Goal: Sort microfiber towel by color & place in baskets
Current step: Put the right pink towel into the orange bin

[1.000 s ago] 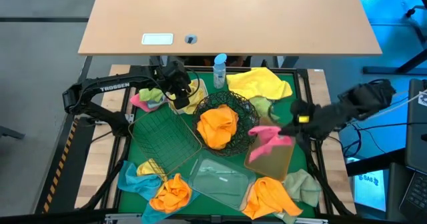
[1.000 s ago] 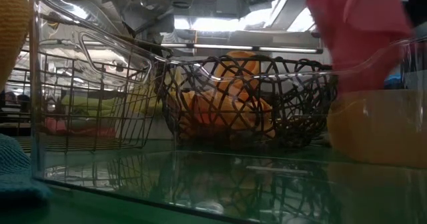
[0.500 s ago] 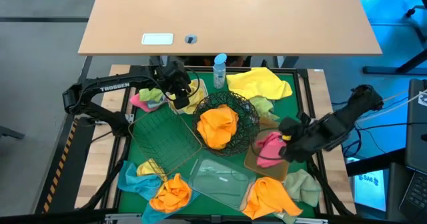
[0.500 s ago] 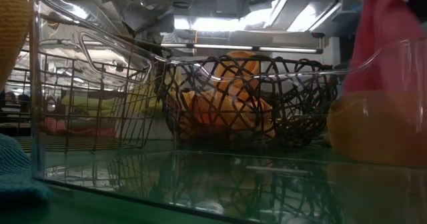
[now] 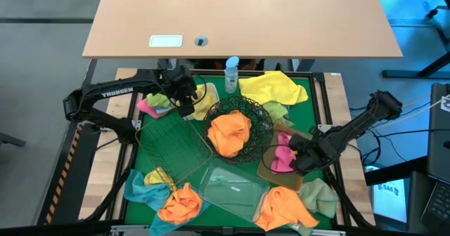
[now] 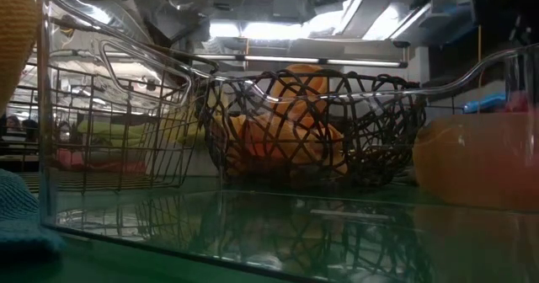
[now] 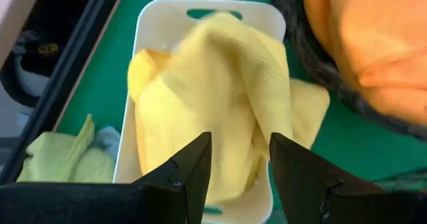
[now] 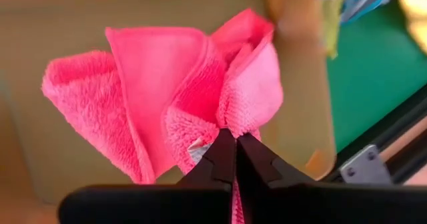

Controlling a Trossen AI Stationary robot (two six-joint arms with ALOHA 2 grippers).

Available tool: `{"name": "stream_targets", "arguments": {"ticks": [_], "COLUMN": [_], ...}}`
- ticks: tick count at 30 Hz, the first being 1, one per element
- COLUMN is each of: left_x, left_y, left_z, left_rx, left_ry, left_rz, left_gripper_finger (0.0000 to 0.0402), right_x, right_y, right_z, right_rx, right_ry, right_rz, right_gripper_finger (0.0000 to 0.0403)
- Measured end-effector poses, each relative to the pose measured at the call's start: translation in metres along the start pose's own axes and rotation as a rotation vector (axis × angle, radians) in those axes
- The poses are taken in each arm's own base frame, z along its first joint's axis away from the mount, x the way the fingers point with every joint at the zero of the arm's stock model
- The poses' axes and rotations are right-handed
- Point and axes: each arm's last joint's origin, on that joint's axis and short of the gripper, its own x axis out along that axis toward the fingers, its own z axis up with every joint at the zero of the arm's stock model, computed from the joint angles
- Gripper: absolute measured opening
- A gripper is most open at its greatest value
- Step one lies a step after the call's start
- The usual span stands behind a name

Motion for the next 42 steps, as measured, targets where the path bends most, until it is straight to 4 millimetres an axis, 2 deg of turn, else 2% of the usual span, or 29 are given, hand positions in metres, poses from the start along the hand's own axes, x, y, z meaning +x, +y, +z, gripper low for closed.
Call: {"name": "stream_targets", "arguments": {"ticks": [7,12,15,23,27,32,42], "left_x": [-0.025,-0.036,-0.038,-0.038,-0.038,-0.023,0.016], "left_y": [0.008,0.017,0.023,0.040,0.050,0.061,0.078], "left_z": [-0.013,-0.021,-0.026,-0.031,-0.033,-0.045,-0.068], "left_rx": [-0.033,-0.061,-0.082,-0.152,-0.191,-0.245,-0.323], "left_ry": [-0.012,-0.001,0.035,0.072,0.078,0.113,0.067], "left_rz": [0.061,0.131,0.181,0.250,0.272,0.295,0.370], "left_gripper_finger": [0.0146,0.0146,0.0146,0.0146,0.0146,0.0146,0.0146], "right_x": [0.005,0.004,0.004,0.004,0.004,0.004,0.004], "right_y": [0.002,0.008,0.012,0.014,0.014,0.014,0.015], "right_z": [-0.001,0.001,0.003,0.004,0.004,0.003,0.003], "right_rx": [0.003,-0.010,-0.023,-0.044,-0.052,-0.074,-0.076], "right_ry": [0.012,-0.014,-0.038,-0.046,-0.044,-0.017,0.007], "right_rz": [0.023,0.081,0.124,0.144,0.146,0.159,0.172], "right_gripper_finger": [0.0003,0.0012,0.0042,0.0155,0.0189,0.0206,0.0202]}}
